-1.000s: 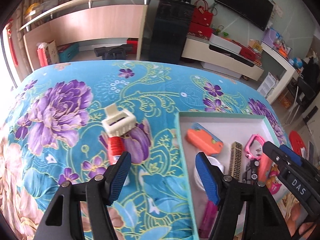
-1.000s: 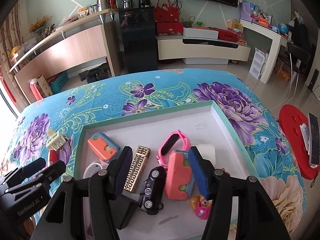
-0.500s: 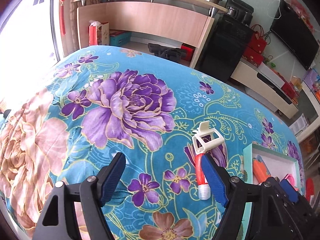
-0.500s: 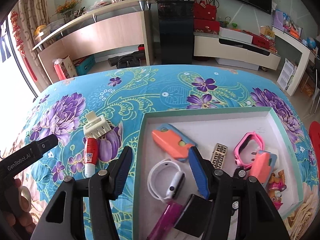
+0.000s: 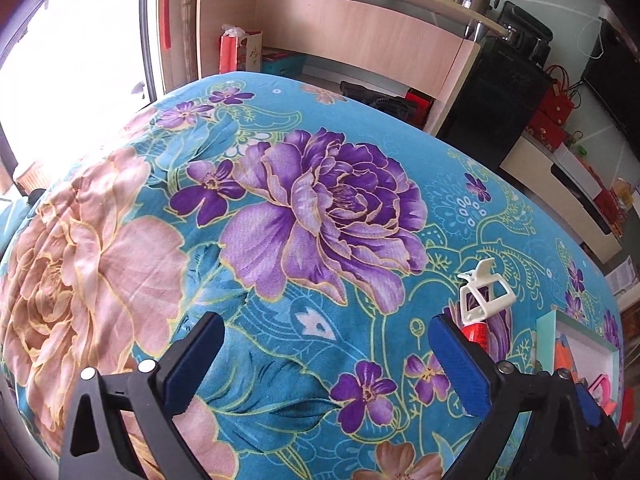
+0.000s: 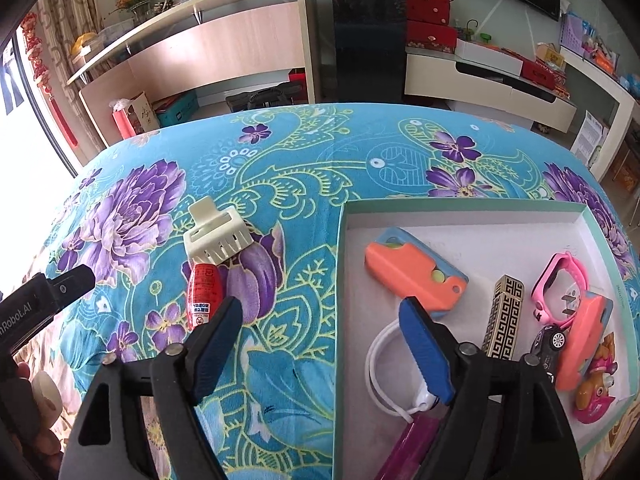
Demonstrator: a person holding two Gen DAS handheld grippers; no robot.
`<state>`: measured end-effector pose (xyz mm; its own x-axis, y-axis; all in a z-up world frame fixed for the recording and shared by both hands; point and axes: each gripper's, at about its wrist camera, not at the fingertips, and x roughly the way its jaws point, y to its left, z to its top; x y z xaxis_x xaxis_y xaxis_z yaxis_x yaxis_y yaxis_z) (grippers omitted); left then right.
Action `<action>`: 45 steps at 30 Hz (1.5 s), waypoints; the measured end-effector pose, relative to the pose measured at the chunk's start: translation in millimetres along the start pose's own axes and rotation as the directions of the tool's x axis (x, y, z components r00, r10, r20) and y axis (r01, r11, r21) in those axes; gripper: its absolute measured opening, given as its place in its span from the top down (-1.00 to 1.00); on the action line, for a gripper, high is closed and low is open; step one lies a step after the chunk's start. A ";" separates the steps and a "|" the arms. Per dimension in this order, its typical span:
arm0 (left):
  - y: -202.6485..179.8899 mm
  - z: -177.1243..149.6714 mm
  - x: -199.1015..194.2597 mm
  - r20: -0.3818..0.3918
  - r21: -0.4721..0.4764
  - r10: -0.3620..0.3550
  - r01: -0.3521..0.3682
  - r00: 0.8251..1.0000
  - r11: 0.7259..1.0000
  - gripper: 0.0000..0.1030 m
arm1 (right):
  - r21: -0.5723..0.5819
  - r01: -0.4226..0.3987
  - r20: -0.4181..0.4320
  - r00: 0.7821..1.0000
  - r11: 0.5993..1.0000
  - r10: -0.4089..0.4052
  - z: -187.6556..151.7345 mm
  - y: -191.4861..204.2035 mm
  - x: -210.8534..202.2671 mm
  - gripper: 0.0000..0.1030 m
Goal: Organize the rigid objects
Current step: 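Withdraw both grippers from the tray toward the red glue bottle and hair clip, then grasp the red glue bottle with left while right grasps the white hair clip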
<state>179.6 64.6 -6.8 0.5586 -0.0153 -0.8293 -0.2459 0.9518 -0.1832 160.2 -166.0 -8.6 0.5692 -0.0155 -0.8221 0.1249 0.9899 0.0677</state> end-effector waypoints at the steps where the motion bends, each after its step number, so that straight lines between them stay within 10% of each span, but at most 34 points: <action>1: 1.5 0.0 1.6 0.000 -0.003 0.003 -0.003 1.000 1.000 -1.00 | 0.001 0.006 -0.001 1.000 1.000 -0.006 0.0 0.2 1.6 -0.80; 13: 9.6 1.7 11.0 0.004 -0.036 -0.019 0.019 1.000 0.999 -1.00 | 0.016 0.022 0.026 0.999 1.000 -0.023 5.2 4.2 6.3 -0.88; 45: -79.0 -26.4 41.0 -0.098 0.263 -0.107 0.130 0.989 0.956 -1.00 | 0.136 0.091 0.028 0.995 0.987 -0.095 9.1 -39.7 9.7 -0.89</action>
<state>201.0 -19.3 -40.3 0.5017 -0.1473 -0.8524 0.0456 0.9885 -0.1440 168.2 -206.7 -14.2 0.5769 -0.1135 -0.8089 0.2851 0.9560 0.0692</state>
